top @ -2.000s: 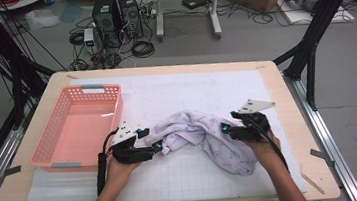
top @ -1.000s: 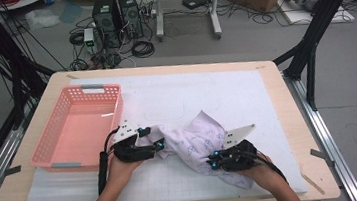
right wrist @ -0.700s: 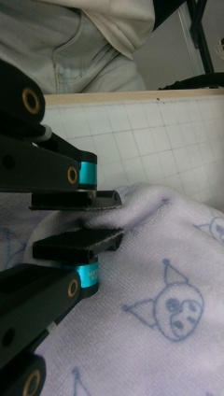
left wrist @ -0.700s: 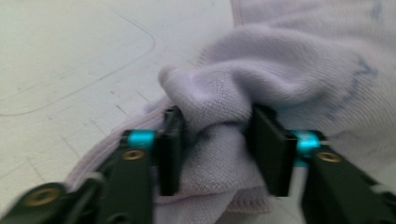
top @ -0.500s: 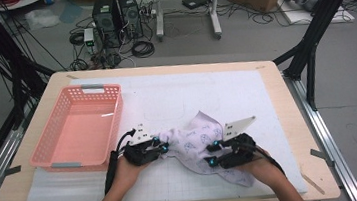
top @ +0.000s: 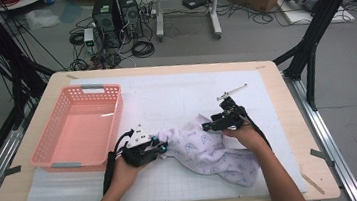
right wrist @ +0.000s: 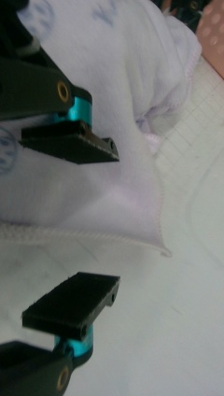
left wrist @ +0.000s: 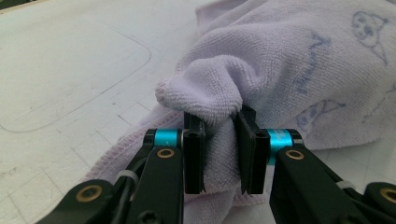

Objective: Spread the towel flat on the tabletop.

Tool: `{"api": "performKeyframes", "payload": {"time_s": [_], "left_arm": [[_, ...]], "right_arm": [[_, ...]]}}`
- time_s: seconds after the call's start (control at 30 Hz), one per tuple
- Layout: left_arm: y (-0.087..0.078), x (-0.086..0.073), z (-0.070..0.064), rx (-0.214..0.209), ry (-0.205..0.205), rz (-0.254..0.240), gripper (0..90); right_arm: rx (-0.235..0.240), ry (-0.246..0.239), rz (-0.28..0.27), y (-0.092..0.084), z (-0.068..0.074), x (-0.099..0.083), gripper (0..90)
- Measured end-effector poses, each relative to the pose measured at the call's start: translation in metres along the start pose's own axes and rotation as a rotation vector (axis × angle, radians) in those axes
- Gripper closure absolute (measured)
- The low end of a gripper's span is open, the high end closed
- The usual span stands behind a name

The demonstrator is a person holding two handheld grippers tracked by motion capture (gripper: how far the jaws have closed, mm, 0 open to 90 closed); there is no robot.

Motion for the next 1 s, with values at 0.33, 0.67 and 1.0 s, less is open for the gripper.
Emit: {"api": "performKeyframes", "payload": {"time_s": [0.33,0.67,1.0], "left_arm": [[-0.006,0.005,0.001,0.03,-0.004,-0.053,74.7],[-0.002,0.007,0.001,0.093,-0.067,-0.089,48.4],[-0.001,0.006,0.0,0.067,-0.072,-0.084,44.7]], "right_arm": [[-0.191,-0.274,-0.197,-0.024,0.006,0.024,87.6],[-0.575,-0.203,-0.34,-0.059,-0.032,0.048,87.7],[-0.778,0.032,-0.355,-0.082,-0.067,0.031,76.4]]}}
Point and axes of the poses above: each handheld gripper's, and its own axes: y roughly forward along the jaws, x roughly out of its top, z roughly to its left, the point moved 1 cm from there along y, roughly forward along the jaws, and after that the axes turned 9 degrees about -y, right-handed, at the moved point
